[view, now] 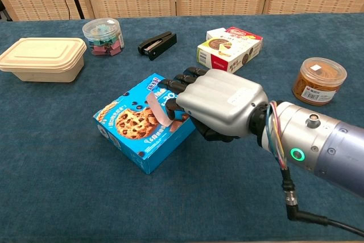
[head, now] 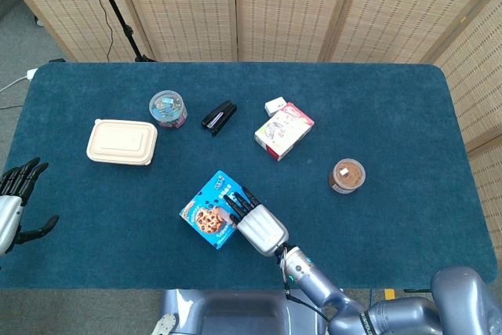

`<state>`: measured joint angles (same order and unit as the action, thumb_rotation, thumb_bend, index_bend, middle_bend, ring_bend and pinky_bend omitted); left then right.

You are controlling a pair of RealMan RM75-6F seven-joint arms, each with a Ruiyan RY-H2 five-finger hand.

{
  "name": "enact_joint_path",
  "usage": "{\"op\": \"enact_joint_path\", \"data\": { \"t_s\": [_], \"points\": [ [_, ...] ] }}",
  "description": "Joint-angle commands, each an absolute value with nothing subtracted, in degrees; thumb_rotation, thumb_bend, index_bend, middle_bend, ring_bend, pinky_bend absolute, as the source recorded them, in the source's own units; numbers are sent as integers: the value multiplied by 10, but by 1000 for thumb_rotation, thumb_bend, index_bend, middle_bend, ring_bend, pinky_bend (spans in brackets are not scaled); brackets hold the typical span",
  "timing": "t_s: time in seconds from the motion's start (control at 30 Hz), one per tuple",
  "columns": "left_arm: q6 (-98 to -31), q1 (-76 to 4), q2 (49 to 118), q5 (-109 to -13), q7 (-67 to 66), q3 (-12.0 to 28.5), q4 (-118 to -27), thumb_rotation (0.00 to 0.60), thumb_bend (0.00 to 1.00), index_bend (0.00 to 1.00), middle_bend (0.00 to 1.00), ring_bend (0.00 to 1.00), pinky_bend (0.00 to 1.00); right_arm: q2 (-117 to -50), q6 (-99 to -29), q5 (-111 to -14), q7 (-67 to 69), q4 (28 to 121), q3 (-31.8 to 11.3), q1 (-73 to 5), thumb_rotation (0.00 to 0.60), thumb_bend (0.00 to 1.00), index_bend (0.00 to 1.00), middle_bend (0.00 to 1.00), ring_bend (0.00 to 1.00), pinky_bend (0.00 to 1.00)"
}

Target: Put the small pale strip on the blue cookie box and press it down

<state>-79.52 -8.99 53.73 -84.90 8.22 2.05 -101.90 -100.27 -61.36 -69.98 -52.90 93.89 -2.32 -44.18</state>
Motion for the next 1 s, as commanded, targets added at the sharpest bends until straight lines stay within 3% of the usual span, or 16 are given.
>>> {"op": "enact_joint_path", "data": {
  "t_s": [0.03, 0.37, 1.0],
  "points": [
    [-796, -90, 537, -849, 81, 21, -1019, 600, 267, 0, 0, 0, 0, -999, -614, -704, -528, 943, -19, -440, 600, 1000, 294, 0, 0, 0],
    [-795, -89, 534, -848, 91, 22, -1017, 600, 267, 0, 0, 0, 0, -1004, -616, -733, -525, 946, -1, -432, 600, 1000, 294, 0, 0, 0],
    [-796, -87, 533, -853, 94, 20, -1017, 600, 268, 0, 0, 0, 0, -999, -616, -724, -529, 931, -11, -422, 600, 1000, 294, 0, 0, 0]
  ]
}}
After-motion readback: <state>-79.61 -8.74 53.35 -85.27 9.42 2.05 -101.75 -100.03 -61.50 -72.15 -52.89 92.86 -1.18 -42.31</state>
